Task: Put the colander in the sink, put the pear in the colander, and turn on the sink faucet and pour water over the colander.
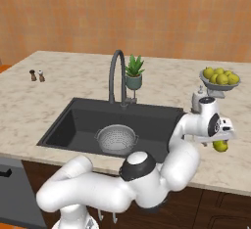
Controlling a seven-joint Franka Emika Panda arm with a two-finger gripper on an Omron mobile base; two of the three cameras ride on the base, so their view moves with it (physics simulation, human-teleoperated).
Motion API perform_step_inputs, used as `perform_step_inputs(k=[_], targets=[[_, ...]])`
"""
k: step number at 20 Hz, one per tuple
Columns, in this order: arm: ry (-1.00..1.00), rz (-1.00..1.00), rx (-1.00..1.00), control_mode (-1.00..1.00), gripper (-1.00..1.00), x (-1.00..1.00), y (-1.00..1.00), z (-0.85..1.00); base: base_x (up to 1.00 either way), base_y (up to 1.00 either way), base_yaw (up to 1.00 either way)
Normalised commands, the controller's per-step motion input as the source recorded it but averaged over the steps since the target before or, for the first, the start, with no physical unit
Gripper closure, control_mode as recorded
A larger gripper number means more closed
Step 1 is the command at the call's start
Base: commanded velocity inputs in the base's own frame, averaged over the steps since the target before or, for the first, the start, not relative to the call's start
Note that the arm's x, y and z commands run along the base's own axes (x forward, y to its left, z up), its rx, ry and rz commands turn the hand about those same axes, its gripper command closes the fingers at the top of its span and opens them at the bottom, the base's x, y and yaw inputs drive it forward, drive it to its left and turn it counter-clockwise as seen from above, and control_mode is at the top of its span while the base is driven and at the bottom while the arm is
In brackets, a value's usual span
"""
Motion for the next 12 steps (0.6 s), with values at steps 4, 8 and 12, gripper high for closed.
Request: perform_step_inputs(k=[4,8,12], targets=[[-0.06,0.00,-0.13,-1.00,-1.00,0.08,-0.34,-0.40,0.00,0.00,0.00],[-0.01,0.02,-0.18,-1.00,-1.00,0.33,-0.14,-0.94,0.00,0.00,0.00],[0.00,0.02,-0.03,-1.00,1.00,0.36,0.01,-0.48,0.00,0.00,0.00]])
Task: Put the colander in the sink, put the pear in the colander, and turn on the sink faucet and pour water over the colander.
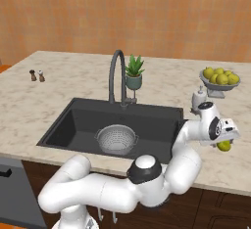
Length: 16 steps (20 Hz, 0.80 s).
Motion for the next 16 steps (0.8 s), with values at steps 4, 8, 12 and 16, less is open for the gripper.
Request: perform_step_inputs(k=[4,8,12,16], targets=[[0.00,0.03,0.40,-1.00,1.00,-0.19,0.61,0.05,0.00,0.00,0.00],[-0.03,0.00,0.55,-1.00,1.00,-0.32,0.99,0.21,0.00,0.00,0.00],[-0.13,0.00,0.49,-1.00,1.00,-0.05,1.00,0.29,0.00,0.00,0.00],[-0.17,0.00,0.42,-1.00,1.00,0.01,1.00,0.24,0.00,0.00,0.00]])
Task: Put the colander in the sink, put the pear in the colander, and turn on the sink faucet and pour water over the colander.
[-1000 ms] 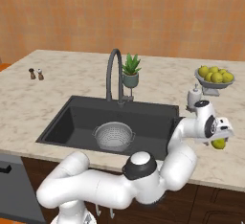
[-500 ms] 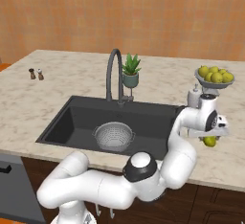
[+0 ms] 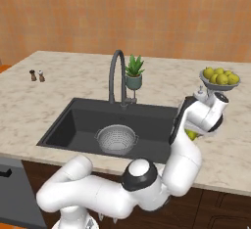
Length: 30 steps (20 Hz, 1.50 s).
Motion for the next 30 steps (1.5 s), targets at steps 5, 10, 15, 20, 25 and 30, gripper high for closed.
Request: perform_step_inputs(k=[5,10,15,20,25,30], targets=[[-0.24,-0.03,0.34,-1.00,1.00,0.03,1.00,0.16,0.00,0.00,0.00],[-0.20,-0.14,0.16,-1.00,1.00,0.26,1.00,-0.04,0.00,0.00,0.00],[0.01,-0.10,0.00,-1.00,1.00,0.77,1.00,-0.22,0.00,0.00,0.00],[0.31,0.00,-0.20,-1.00,1.00,0.76,1.00,-0.25,0.00,0.00,0.00],[0.19,0.01,-0.09,-1.00,1.00,0.39,0.67,-0.19,0.00,0.00,0.00],[0.11,0.00,0.00,-1.00,1.00,-0.25,0.00,-0.51,0.00,0.00,0.00]])
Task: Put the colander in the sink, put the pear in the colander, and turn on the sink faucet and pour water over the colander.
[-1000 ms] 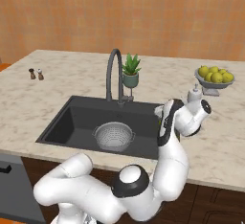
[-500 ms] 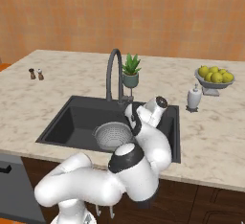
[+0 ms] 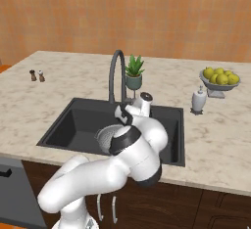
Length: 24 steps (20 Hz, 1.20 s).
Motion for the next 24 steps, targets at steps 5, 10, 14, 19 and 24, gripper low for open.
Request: perform_step_inputs(k=[5,10,14,19,24], targets=[[0.03,0.00,0.00,-1.00,1.00,-0.13,0.05,-0.45,0.00,0.00,0.00],[-0.01,-0.02,0.00,-1.00,1.00,0.31,0.52,-0.29,0.00,0.00,0.00],[0.00,-0.03,0.00,-1.00,1.00,0.43,0.51,-0.47,0.00,0.00,0.00],[-0.04,-0.03,-0.08,-1.00,1.00,0.53,0.18,-0.47,0.00,0.00,0.00],[-0.01,-0.03,-0.01,-1.00,-1.00,0.10,0.05,-0.10,0.00,0.00,0.00]])
